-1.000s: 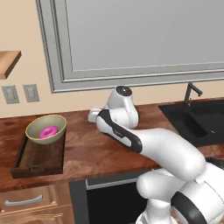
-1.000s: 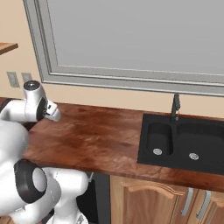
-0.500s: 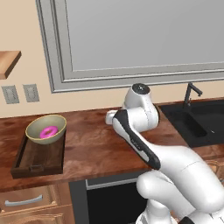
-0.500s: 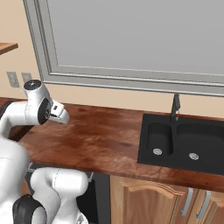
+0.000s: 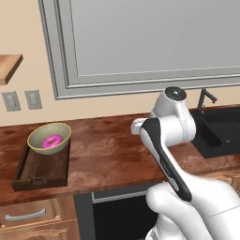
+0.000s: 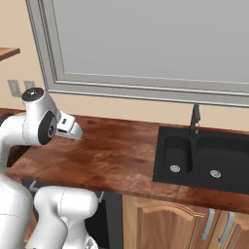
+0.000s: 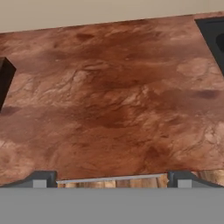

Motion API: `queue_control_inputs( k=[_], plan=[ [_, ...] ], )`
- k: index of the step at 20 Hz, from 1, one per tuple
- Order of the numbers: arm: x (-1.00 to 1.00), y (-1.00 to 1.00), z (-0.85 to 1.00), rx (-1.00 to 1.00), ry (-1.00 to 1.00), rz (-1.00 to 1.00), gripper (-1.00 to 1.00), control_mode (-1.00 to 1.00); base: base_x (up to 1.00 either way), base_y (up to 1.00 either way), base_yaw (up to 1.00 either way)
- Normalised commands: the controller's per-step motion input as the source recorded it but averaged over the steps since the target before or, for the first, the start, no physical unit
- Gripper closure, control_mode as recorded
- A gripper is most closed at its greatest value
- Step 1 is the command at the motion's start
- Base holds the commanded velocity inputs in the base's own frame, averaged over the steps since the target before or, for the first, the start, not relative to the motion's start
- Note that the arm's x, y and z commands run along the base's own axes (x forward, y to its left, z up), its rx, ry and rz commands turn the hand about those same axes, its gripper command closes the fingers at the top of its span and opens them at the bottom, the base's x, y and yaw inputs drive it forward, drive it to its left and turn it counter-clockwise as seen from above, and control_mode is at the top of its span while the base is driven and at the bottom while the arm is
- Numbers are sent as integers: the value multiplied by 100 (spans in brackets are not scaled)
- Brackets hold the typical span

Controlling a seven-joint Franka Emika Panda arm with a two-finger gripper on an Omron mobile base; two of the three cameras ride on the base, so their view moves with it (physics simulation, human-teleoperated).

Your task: Place the bowl with donut and the cupcake onto the tray.

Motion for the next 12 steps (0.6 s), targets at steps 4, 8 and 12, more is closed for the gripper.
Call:
queue_control_inputs(
  k=[4,8,12],
  plan=[
    [-49,-21,42,0,-5,1,-100,-100,0,0,0],
    [-33,-25,25,0,-6,4,-100,-100,0,0,0],
    [-28,-42,5,0,-6,6,-100,-100,0,0,0]
  ],
)
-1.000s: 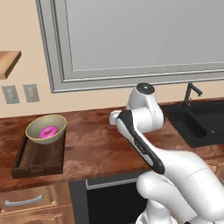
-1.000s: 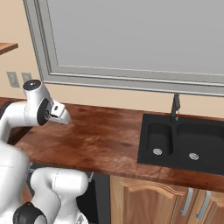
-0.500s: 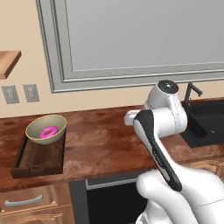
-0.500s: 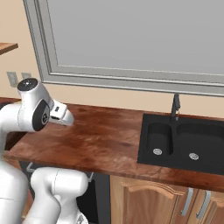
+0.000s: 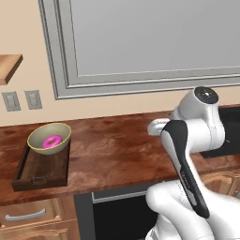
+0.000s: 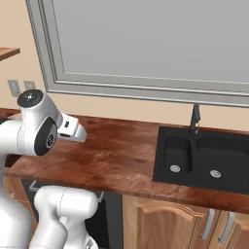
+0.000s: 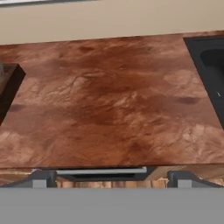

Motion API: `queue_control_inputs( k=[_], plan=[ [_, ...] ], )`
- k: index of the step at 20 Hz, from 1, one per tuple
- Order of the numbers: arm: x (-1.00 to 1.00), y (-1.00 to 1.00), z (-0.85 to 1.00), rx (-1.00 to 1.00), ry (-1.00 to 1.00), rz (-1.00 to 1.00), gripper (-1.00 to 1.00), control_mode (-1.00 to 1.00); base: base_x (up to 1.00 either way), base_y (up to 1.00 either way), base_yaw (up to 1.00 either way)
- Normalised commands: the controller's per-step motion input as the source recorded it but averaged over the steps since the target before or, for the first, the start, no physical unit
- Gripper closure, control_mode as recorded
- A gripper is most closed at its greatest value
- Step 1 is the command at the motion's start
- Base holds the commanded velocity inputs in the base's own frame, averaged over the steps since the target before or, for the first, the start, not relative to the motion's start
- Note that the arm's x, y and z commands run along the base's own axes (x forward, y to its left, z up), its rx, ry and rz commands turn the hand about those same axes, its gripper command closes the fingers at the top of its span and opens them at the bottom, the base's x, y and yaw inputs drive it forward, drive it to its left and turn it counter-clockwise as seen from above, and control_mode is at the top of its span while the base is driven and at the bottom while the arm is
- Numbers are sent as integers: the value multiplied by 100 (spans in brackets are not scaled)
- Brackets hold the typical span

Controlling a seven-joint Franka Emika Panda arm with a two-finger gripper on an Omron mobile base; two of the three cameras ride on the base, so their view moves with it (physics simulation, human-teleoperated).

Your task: Place the bowl with donut and the cupcake onto the tray.

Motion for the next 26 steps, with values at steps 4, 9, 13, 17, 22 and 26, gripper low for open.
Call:
queue_control_inputs(
  k=[4,9,13,17,22,26],
  plan=[
    [-27,-22,21,0,0,1,-100,-100,0,0,0],
    [-24,-1,12,0,0,0,-100,-100,0,0,0],
    [0,0,0,0,0,0,-100,100,-52,0,6],
    [0,0,0,0,0,0,-100,100,-56,0,43],
    [0,0,0,0,0,0,-100,100,-22,0,63],
    [0,0,0,0,0,0,-100,100,-3,2,60]
  ],
)
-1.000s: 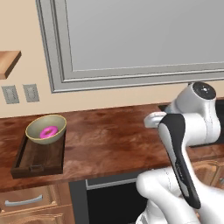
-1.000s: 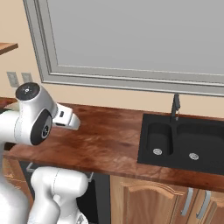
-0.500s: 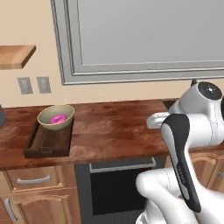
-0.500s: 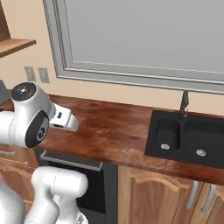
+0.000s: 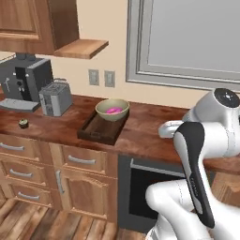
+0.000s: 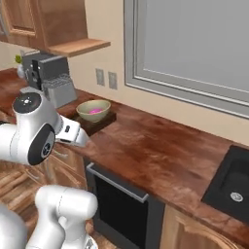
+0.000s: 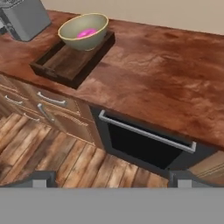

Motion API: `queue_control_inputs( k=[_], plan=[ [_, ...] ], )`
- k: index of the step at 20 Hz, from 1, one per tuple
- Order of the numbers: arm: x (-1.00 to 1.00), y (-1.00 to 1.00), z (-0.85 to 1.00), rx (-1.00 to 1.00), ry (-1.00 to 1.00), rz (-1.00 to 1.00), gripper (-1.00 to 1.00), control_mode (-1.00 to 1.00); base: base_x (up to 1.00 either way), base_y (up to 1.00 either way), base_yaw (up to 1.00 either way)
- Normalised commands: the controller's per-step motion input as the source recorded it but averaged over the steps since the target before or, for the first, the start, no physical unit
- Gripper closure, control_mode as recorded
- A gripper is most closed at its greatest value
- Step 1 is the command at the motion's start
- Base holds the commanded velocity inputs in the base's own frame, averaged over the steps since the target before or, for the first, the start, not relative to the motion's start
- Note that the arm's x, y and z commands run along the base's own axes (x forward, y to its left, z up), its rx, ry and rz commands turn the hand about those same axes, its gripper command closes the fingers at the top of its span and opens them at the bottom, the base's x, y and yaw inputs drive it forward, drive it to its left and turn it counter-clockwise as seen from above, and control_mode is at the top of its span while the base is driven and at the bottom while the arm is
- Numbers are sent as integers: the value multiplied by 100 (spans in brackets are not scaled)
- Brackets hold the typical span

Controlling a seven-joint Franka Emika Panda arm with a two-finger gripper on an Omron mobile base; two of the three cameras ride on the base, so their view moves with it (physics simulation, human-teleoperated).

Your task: Place the bowl with donut and the cupcake onto the tray.

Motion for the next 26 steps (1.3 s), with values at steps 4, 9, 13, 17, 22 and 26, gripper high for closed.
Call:
queue_control_inputs(
  k=[4,9,13,17,22,26],
  plan=[
    [0,0,0,0,0,0,-100,100,4,54,41],
    [0,0,0,0,0,0,-100,100,35,99,5],
    [0,0,0,0,0,0,-100,100,51,100,-6],
    [0,0,0,0,0,0,-100,100,46,91,-16],
    [0,0,0,0,0,0,-100,100,26,63,-31],
    [0,0,0,0,0,0,-100,100,20,28,-45]
  ],
)
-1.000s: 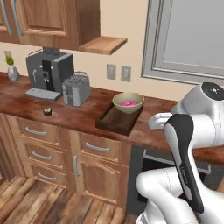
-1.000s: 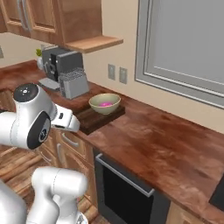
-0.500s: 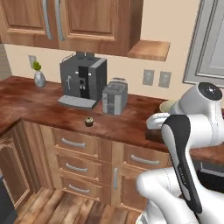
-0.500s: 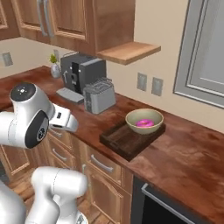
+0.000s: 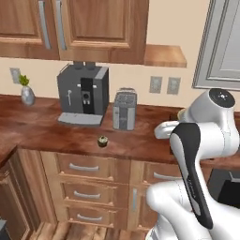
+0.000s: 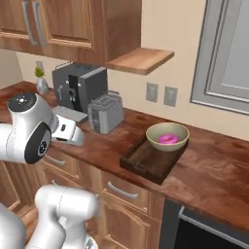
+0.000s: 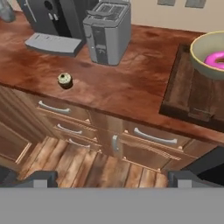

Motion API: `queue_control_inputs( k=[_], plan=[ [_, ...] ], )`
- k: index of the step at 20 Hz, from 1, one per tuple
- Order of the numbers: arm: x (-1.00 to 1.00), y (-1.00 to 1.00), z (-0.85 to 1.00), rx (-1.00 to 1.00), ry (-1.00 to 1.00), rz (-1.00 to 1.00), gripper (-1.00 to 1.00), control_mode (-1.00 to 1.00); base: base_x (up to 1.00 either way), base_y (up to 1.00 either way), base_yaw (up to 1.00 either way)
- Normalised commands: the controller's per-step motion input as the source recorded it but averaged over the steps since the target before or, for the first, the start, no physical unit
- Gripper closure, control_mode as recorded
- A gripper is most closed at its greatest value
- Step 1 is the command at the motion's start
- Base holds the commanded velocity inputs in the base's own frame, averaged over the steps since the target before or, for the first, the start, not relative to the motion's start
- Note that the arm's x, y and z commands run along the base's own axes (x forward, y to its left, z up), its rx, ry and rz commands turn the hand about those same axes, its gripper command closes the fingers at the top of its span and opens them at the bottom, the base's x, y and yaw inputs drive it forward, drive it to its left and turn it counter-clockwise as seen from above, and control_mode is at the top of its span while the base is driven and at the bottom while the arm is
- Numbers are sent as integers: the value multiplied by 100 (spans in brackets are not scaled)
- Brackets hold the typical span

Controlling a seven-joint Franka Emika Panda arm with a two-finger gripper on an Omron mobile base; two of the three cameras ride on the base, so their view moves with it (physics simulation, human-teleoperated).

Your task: Place the bowl with donut and the cupcake onto the tray.

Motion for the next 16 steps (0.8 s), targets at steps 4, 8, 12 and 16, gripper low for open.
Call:
queue_control_inputs(
  k=[4,8,12,16],
  plan=[
    [0,0,0,0,0,0,-100,100,29,27,-49],
    [0,0,0,0,0,0,-100,100,41,46,-42],
    [0,0,0,0,0,0,-100,100,47,31,-29],
    [0,0,0,0,0,0,-100,100,51,0,-9]
  ],
)
